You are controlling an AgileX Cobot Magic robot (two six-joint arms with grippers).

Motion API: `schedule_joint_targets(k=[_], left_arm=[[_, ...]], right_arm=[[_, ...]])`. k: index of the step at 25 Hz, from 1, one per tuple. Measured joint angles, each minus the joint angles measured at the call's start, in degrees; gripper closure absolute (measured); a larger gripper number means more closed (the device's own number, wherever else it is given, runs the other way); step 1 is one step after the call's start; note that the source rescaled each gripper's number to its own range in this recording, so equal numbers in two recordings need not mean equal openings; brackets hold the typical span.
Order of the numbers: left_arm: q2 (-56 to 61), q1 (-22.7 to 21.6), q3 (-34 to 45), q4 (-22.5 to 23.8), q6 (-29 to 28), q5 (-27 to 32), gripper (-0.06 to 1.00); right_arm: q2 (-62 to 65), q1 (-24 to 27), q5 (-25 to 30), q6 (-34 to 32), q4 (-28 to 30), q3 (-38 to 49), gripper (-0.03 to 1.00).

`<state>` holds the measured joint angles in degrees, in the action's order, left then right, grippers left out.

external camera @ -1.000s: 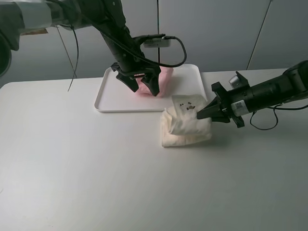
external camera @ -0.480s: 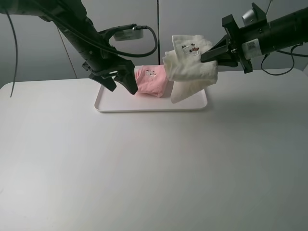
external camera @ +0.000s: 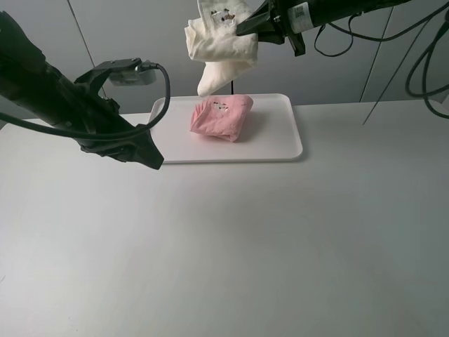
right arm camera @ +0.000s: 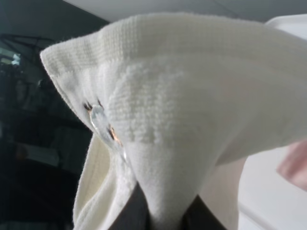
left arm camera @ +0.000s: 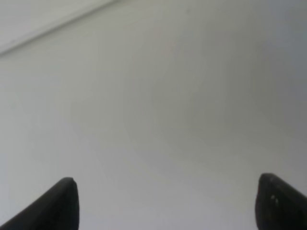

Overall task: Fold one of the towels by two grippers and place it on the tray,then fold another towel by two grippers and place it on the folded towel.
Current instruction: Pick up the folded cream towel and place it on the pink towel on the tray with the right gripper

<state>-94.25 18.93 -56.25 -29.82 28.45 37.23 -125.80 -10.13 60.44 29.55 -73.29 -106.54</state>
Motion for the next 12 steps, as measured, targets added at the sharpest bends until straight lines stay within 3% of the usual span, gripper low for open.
schedule_joint_targets(k=[5, 12], left_arm=[[0.0, 0.0, 2.8, -0.9, 0.0, -1.7, -0.01], [0.0, 0.0, 3.3, -2.5, 0.0, -2.3, -0.01]], right_arm=[[-10.4, -2.2, 0.8, -3.3, -8.0, -11.8, 0.9], [-20.2, -1.5, -4.0, -3.8, -9.1, -13.9, 0.9]])
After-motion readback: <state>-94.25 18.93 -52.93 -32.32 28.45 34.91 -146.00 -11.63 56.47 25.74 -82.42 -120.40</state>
